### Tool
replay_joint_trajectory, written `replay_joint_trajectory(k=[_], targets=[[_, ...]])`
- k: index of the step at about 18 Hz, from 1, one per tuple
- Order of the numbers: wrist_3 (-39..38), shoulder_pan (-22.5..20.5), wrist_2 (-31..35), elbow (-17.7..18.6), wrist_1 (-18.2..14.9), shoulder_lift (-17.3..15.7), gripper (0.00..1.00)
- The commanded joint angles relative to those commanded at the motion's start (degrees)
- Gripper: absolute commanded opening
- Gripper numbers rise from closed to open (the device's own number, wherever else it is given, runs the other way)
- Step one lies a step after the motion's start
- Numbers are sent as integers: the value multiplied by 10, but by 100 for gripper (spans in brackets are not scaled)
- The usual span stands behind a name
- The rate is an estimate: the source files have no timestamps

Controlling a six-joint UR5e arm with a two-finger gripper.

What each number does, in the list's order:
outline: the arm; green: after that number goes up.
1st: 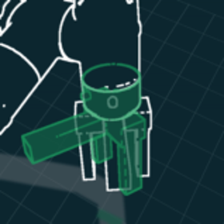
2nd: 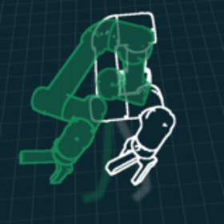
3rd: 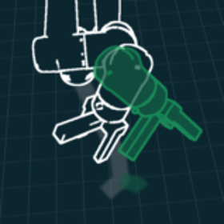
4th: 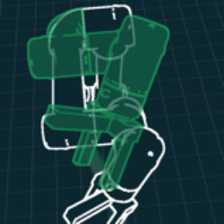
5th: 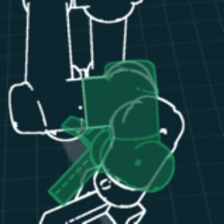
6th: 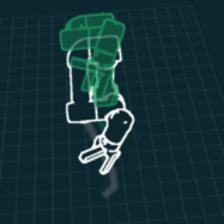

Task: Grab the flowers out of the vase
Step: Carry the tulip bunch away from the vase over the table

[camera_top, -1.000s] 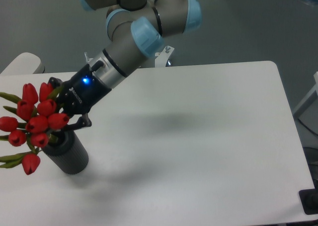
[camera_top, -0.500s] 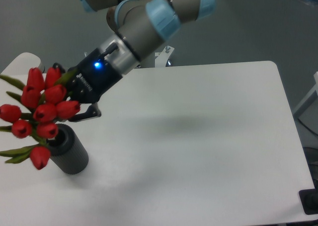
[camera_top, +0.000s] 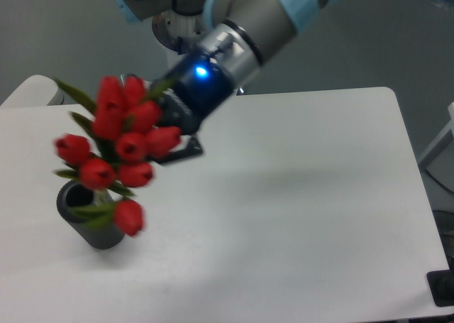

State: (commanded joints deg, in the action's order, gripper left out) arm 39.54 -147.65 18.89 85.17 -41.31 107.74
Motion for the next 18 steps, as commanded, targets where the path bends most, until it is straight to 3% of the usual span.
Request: replay_joint_trajectory(k=[4, 10, 18], targets=[[52, -32, 37, -27, -2, 38, 34], [134, -51, 105, -35, -2, 66, 34], [234, -54, 201, -25, -3, 73, 34]])
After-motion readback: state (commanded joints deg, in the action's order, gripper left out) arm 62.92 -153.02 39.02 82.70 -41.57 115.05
